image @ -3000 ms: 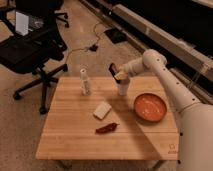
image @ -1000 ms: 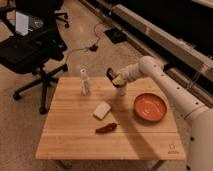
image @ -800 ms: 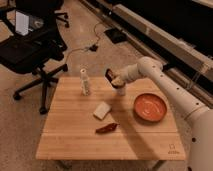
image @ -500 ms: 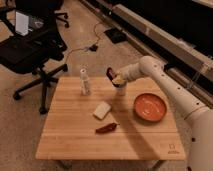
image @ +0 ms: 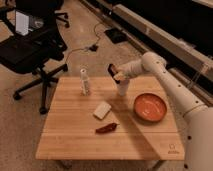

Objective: Place the eraser in the ceramic cup

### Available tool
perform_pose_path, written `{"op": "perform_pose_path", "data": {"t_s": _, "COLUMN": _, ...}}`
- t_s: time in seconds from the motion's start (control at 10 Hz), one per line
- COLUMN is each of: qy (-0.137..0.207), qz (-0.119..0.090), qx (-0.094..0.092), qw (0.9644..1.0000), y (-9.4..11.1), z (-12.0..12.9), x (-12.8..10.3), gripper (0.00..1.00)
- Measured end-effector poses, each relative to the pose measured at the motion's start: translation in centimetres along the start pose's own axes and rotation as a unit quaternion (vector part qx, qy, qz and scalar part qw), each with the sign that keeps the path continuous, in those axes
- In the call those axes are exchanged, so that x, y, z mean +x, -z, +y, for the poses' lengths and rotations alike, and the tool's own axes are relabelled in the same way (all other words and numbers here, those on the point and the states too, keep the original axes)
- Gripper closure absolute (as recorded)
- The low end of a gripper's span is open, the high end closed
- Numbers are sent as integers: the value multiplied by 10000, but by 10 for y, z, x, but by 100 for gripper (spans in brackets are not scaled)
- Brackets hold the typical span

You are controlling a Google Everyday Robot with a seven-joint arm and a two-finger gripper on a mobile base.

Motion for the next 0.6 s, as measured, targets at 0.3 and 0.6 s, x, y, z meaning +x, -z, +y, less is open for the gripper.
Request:
{"op": "perform_pose_path", "data": {"t_s": 0.3, "qy": -36, "qz": -44, "qx": -17, "qw": 10000, "y": 2, "z": 0, "x": -7, "gripper": 26}}
{"op": "perform_pose_path", "data": {"t_s": 0.6, "qy": -84, "qz": -100, "qx": -103, "qw": 9999, "y": 8, "z": 1, "x": -16, "gripper": 26}}
